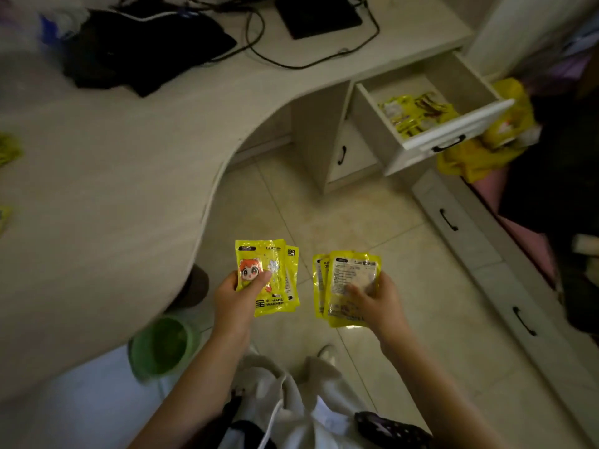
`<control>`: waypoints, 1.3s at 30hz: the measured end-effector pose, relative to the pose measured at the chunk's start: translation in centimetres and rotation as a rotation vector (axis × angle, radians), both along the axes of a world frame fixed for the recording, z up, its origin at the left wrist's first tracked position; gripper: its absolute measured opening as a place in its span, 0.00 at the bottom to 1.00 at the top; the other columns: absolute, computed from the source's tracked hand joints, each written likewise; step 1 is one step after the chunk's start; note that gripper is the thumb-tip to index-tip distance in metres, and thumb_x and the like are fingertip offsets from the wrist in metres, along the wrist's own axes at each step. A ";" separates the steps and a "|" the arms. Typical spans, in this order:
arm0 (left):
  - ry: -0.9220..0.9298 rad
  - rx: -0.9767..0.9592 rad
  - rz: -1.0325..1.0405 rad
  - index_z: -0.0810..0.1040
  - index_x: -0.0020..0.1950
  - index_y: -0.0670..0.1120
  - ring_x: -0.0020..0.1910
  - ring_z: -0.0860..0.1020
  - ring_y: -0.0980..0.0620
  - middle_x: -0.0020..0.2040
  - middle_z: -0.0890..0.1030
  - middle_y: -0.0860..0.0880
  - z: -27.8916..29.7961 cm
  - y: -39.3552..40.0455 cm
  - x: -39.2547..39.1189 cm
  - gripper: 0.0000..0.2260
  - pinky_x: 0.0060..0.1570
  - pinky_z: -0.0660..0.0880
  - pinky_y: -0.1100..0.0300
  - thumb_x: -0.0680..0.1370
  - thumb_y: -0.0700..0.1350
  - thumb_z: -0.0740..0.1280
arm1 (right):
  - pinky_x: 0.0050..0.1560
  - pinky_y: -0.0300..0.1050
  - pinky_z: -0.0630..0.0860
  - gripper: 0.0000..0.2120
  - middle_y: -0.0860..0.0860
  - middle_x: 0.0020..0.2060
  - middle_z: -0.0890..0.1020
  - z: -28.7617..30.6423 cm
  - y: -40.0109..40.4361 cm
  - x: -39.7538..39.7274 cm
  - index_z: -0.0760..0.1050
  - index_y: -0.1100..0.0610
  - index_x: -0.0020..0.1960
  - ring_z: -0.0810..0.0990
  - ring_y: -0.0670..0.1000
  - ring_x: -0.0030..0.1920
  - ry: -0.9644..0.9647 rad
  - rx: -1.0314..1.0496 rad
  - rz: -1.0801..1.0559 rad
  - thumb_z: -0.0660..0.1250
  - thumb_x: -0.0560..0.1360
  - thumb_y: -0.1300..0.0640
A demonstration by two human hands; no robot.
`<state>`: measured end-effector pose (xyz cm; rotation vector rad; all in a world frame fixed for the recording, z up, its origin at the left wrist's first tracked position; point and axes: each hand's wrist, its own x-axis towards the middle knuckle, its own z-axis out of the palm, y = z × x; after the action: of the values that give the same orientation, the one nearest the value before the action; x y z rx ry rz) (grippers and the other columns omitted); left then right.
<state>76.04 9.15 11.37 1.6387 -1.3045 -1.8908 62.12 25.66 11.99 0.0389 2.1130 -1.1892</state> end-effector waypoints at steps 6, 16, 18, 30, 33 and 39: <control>-0.006 0.010 -0.122 0.82 0.44 0.49 0.45 0.84 0.44 0.43 0.86 0.47 -0.1 6.0 -7.6 0.06 0.50 0.80 0.43 0.70 0.44 0.76 | 0.52 0.60 0.80 0.13 0.53 0.49 0.82 -0.4 6.5 -5.0 0.73 0.53 0.54 0.82 0.54 0.49 -0.026 -0.003 -0.132 0.70 0.71 0.56; -0.009 0.030 -0.215 0.82 0.45 0.46 0.46 0.84 0.41 0.44 0.85 0.43 0.0 7.9 -19.8 0.07 0.48 0.81 0.42 0.69 0.42 0.76 | 0.53 0.59 0.80 0.14 0.53 0.51 0.82 -0.8 9.4 -14.6 0.74 0.52 0.55 0.82 0.54 0.50 -0.030 -0.012 -0.310 0.70 0.71 0.59; -0.007 0.031 -0.231 0.82 0.45 0.46 0.45 0.84 0.42 0.43 0.85 0.44 -0.1 7.3 -22.4 0.07 0.48 0.81 0.43 0.69 0.42 0.76 | 0.53 0.59 0.80 0.13 0.53 0.51 0.82 -0.8 8.9 -17.0 0.73 0.51 0.55 0.82 0.54 0.50 -0.031 -0.012 -0.328 0.70 0.72 0.59; -0.038 -0.008 -0.317 0.81 0.46 0.48 0.42 0.83 0.46 0.43 0.85 0.47 -0.1 1.9 -38.8 0.07 0.44 0.80 0.51 0.70 0.44 0.75 | 0.47 0.51 0.80 0.12 0.51 0.45 0.80 -0.1 4.4 -33.2 0.71 0.54 0.55 0.81 0.51 0.45 0.029 0.013 -0.335 0.69 0.74 0.60; -0.047 0.002 -0.313 0.81 0.46 0.48 0.44 0.83 0.46 0.44 0.85 0.46 -0.4 1.6 -42.3 0.07 0.48 0.80 0.48 0.70 0.43 0.75 | 0.40 0.44 0.79 0.13 0.49 0.43 0.80 0.0 4.0 -37.0 0.71 0.56 0.57 0.81 0.48 0.42 0.032 -0.007 -0.308 0.68 0.74 0.61; -0.071 0.000 -0.235 0.81 0.47 0.47 0.40 0.83 0.49 0.42 0.85 0.48 -1.4 1.9 -49.2 0.08 0.45 0.80 0.51 0.70 0.42 0.76 | 0.31 0.36 0.75 0.14 0.49 0.42 0.79 -0.8 3.9 -45.0 0.70 0.59 0.59 0.79 0.45 0.39 0.003 -0.019 -0.257 0.67 0.75 0.62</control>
<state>26.84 11.09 9.93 1.6275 -1.5873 -1.9764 17.10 29.59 11.20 0.3083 2.1453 -1.3573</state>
